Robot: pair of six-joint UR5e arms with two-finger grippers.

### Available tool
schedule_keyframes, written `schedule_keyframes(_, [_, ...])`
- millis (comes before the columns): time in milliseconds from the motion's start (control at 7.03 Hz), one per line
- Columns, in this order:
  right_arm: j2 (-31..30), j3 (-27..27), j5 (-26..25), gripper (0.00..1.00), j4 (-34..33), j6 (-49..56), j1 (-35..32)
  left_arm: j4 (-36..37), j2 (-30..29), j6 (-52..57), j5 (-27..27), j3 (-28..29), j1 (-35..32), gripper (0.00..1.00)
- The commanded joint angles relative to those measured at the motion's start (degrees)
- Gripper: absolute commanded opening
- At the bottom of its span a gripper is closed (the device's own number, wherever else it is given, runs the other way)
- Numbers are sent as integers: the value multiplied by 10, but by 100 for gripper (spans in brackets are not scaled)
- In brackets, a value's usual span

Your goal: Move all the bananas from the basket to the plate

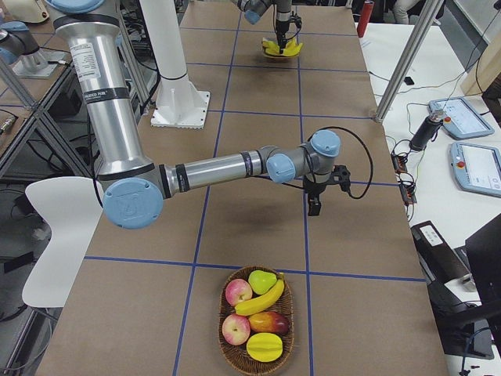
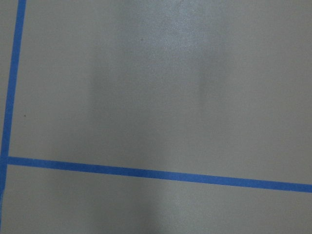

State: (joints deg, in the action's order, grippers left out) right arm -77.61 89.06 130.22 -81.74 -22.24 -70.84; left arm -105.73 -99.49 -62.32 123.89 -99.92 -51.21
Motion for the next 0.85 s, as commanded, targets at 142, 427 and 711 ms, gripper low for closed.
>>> schedule_keyframes(142, [-3, 0, 2, 100, -4, 0, -8, -5, 16, 7, -1, -45, 3, 100])
schedule_keyframes(427, [-17, -3, 1, 100, -5, 17, -18, 33, 6, 32, 8, -62, -5, 100])
schedule_keyframes(711, [-30, -28, -22, 100, -22, 130, -51, 117, -41, 89, 2, -70, -7, 100])
